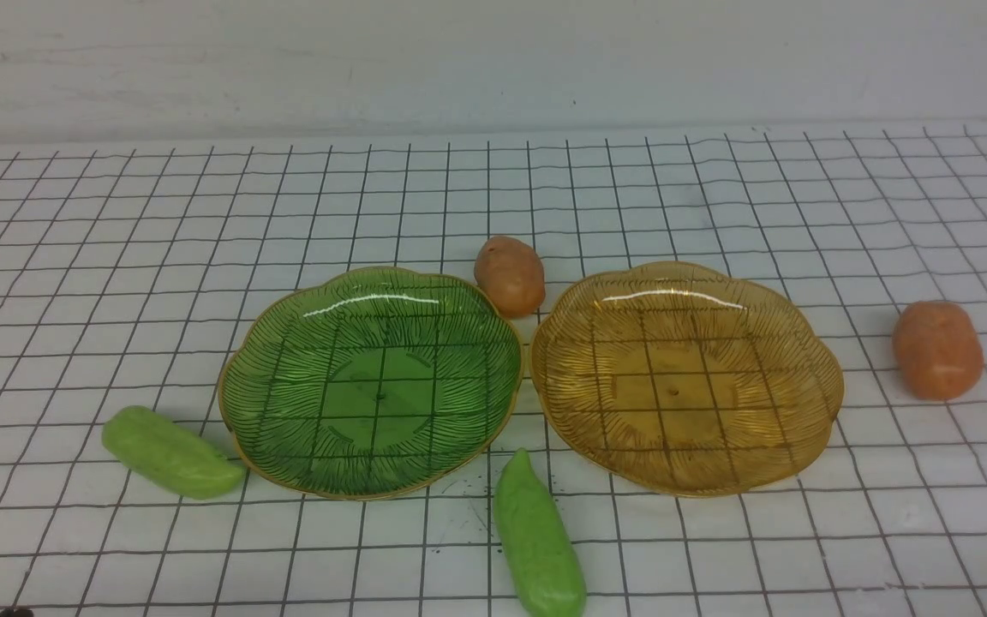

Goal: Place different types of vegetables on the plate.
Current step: 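Put the green cucumber next to the left plate into that plate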

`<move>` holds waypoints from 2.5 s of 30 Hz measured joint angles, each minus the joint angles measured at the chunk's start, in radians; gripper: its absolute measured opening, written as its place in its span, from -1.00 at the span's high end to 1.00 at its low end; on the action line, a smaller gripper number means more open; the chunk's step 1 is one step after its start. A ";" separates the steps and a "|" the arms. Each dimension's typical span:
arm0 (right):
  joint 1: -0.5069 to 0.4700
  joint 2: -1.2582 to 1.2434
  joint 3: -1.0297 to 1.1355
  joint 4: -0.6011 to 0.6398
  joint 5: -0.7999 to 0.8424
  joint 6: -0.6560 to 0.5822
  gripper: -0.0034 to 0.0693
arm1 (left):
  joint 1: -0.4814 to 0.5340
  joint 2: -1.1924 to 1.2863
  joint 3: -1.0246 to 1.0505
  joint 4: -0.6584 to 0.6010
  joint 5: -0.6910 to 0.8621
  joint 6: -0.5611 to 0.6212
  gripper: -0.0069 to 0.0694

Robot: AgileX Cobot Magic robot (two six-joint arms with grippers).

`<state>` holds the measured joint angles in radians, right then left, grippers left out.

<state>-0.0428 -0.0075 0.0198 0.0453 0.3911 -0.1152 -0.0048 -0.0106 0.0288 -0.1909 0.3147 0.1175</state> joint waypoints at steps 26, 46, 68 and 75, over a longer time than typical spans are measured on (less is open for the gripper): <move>0.000 0.000 0.010 0.525 -0.295 0.252 0.94 | 0.000 0.000 0.000 -1.435 -0.743 0.067 0.84; 0.000 0.000 -0.153 0.634 -0.169 0.179 0.94 | 0.000 0.077 -0.266 -1.315 -0.401 0.849 0.84; 0.000 0.349 -0.521 0.611 0.273 -0.134 0.94 | 0.000 0.931 -0.411 -0.389 0.425 0.286 0.84; 0.000 0.357 -0.521 0.614 0.276 -0.150 0.94 | 0.000 0.933 -0.595 -0.041 0.492 -0.107 0.84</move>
<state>-0.0428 0.3495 -0.5015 0.6589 0.6675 -0.2656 -0.0048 0.9226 -0.5658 -0.2317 0.8063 0.0108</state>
